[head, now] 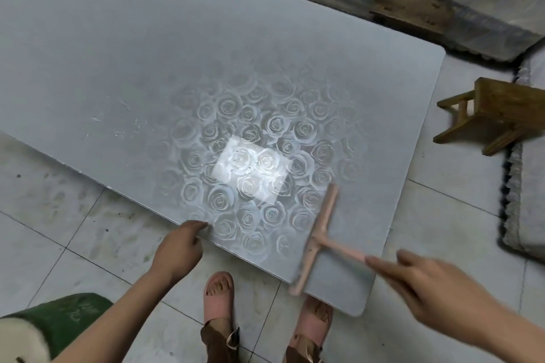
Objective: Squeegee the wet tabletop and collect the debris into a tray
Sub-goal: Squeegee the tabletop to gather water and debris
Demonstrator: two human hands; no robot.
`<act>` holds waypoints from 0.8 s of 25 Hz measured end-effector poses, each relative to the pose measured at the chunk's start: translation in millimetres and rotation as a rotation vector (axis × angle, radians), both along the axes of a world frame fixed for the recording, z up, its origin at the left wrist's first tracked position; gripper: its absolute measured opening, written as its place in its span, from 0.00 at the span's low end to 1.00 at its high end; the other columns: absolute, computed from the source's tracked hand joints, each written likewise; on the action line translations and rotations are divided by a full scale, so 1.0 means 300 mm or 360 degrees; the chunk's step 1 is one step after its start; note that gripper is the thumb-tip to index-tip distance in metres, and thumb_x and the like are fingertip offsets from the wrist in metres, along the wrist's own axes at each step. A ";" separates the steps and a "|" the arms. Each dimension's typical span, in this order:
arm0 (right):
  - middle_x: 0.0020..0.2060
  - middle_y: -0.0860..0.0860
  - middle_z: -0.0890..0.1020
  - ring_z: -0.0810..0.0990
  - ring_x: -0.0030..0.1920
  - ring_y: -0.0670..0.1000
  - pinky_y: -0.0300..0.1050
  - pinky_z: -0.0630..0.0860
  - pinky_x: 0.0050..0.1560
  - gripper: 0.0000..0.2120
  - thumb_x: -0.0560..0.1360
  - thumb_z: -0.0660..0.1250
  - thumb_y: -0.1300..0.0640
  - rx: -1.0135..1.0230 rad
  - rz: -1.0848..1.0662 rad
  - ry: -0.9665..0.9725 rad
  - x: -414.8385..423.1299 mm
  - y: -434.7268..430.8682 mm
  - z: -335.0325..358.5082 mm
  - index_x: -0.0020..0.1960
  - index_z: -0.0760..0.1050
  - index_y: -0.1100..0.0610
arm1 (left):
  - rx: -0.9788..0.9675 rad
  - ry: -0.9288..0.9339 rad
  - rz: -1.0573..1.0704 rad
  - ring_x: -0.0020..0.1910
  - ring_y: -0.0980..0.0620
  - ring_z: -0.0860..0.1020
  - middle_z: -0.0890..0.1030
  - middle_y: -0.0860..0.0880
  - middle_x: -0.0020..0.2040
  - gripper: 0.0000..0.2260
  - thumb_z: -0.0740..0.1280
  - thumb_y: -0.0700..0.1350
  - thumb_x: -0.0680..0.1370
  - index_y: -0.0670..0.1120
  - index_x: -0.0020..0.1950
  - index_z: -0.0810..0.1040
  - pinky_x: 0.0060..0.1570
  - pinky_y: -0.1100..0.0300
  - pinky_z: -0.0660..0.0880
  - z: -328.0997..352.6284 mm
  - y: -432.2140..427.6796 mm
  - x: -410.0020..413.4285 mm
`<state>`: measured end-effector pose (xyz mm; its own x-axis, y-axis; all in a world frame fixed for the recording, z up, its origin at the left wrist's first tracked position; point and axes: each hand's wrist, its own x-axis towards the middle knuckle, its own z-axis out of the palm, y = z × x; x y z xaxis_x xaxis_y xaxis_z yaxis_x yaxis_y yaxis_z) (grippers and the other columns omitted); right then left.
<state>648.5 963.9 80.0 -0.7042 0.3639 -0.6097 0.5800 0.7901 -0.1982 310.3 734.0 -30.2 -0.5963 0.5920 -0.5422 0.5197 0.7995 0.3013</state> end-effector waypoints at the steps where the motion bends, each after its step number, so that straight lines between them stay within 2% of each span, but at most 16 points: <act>1: 0.45 0.45 0.67 0.78 0.46 0.54 0.48 0.71 0.41 0.24 0.79 0.51 0.45 -0.0072 0.0009 0.0035 -0.073 -0.053 -0.027 0.73 0.52 0.33 | 0.0053 0.0050 0.0065 0.62 0.47 0.75 0.73 0.49 0.68 0.22 0.58 0.35 0.75 0.46 0.68 0.74 0.57 0.56 0.72 -0.001 -0.020 -0.033; 4: 0.48 0.49 0.69 0.77 0.49 0.57 0.48 0.70 0.44 0.24 0.81 0.51 0.51 -0.0114 0.0005 0.0300 -0.448 -0.153 -0.110 0.74 0.51 0.36 | 0.0010 0.0172 0.0332 0.60 0.44 0.75 0.72 0.47 0.68 0.21 0.57 0.38 0.77 0.45 0.70 0.71 0.52 0.53 0.73 0.000 -0.065 -0.110; 7: 0.51 0.54 0.74 0.77 0.52 0.60 0.49 0.72 0.47 0.22 0.81 0.52 0.52 -0.0101 -0.0011 0.0382 -0.758 -0.197 -0.138 0.74 0.57 0.40 | -0.0208 0.0045 0.0621 0.57 0.41 0.75 0.72 0.43 0.65 0.20 0.58 0.40 0.76 0.44 0.69 0.68 0.51 0.52 0.73 -0.007 -0.119 -0.194; 9: 0.46 0.50 0.74 0.77 0.49 0.58 0.48 0.71 0.43 0.21 0.80 0.52 0.49 -0.0025 0.0054 0.0415 -0.758 -0.164 -0.106 0.72 0.58 0.36 | -0.0250 -0.0106 0.0856 0.59 0.41 0.74 0.75 0.42 0.64 0.20 0.58 0.41 0.76 0.43 0.69 0.68 0.55 0.53 0.71 -0.019 -0.158 -0.267; 11: 0.38 0.45 0.71 0.78 0.44 0.54 0.47 0.70 0.38 0.20 0.79 0.49 0.45 0.0034 -0.0026 0.0352 -0.632 -0.135 -0.046 0.70 0.54 0.32 | -0.0238 -0.0288 0.0935 0.63 0.42 0.73 0.75 0.42 0.65 0.20 0.58 0.39 0.77 0.42 0.69 0.70 0.59 0.54 0.69 -0.035 -0.185 -0.304; 14: 0.37 0.45 0.70 0.78 0.43 0.53 0.46 0.73 0.41 0.20 0.79 0.50 0.46 -0.0039 -0.0222 0.0157 -0.604 -0.163 -0.005 0.70 0.57 0.33 | -0.0089 -0.0577 0.1145 0.63 0.43 0.74 0.75 0.41 0.65 0.19 0.59 0.37 0.77 0.41 0.69 0.71 0.65 0.51 0.69 -0.058 -0.225 -0.385; 16: 0.38 0.47 0.71 0.77 0.43 0.55 0.47 0.73 0.43 0.22 0.80 0.52 0.49 -0.0106 -0.0168 0.0246 -0.717 -0.190 -0.032 0.71 0.56 0.33 | 0.0020 -0.0695 0.1292 0.59 0.43 0.76 0.77 0.41 0.62 0.20 0.60 0.36 0.77 0.41 0.70 0.71 0.61 0.52 0.72 -0.072 -0.215 -0.430; 18: 0.41 0.50 0.71 0.77 0.46 0.58 0.49 0.73 0.45 0.24 0.80 0.52 0.51 -0.0127 -0.0032 0.0401 -0.936 -0.229 -0.087 0.72 0.54 0.32 | 0.0130 -0.0814 0.1428 0.52 0.45 0.78 0.79 0.42 0.56 0.19 0.61 0.34 0.77 0.41 0.69 0.72 0.51 0.55 0.73 -0.094 -0.212 -0.475; 20: 0.44 0.52 0.72 0.76 0.48 0.60 0.49 0.73 0.47 0.22 0.81 0.52 0.51 -0.0126 0.0012 0.0423 -1.150 -0.268 -0.123 0.73 0.57 0.35 | 0.0204 -0.0908 0.1479 0.44 0.48 0.76 0.78 0.45 0.47 0.17 0.61 0.33 0.77 0.41 0.65 0.74 0.40 0.59 0.70 -0.103 -0.196 -0.488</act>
<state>303.4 883.5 43.1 -0.8456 0.3169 -0.4295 0.4937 0.7701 -0.4040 163.9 675.2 -61.2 -0.5200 0.1133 -0.8466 -0.5112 0.7527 0.4147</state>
